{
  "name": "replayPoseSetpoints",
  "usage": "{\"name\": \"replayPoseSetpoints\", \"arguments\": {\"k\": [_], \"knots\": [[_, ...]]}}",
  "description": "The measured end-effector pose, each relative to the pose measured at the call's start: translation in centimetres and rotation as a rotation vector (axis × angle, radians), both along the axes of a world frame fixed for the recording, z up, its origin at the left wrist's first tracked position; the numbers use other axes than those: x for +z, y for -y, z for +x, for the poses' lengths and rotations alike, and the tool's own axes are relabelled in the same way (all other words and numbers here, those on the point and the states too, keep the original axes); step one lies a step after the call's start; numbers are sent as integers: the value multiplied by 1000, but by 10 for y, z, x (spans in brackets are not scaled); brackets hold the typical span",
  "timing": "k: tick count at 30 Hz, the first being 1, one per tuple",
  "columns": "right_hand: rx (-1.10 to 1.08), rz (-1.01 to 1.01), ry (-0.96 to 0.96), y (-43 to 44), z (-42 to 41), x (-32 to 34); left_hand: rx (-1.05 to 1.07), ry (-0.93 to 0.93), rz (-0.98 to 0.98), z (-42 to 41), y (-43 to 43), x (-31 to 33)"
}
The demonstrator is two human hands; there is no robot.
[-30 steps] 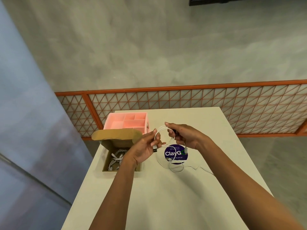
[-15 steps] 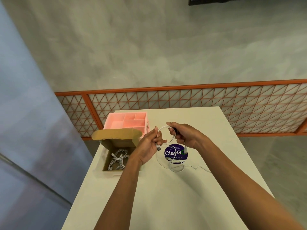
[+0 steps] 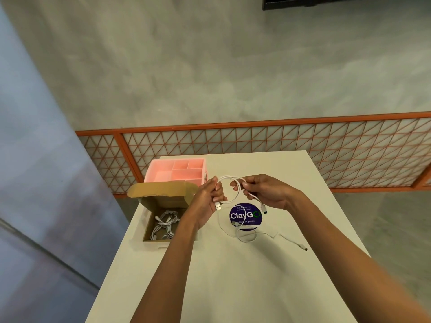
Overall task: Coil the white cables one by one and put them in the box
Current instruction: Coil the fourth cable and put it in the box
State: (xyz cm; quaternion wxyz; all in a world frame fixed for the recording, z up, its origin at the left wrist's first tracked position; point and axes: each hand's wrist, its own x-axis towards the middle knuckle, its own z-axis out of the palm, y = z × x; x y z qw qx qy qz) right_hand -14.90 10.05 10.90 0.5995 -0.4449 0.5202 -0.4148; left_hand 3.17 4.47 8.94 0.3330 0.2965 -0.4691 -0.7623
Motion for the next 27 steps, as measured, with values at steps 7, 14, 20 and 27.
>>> {"name": "replayPoseSetpoints", "arguments": {"k": [7, 14, 20, 27], "knots": [[-132, -118, -536, 1, -3, -4, -78, 37, -26, 4, -1, 2], [-393, -223, -300, 13, 2, 1, -260, 27, 3, 2, -14, 2], [-378, -10, 70, 10, 12, 6, -245, 67, -61, 2, -13, 3], [-108, 91, -242, 4, 11, 9, -77, 141, -142, 2, -9, -2]]}}
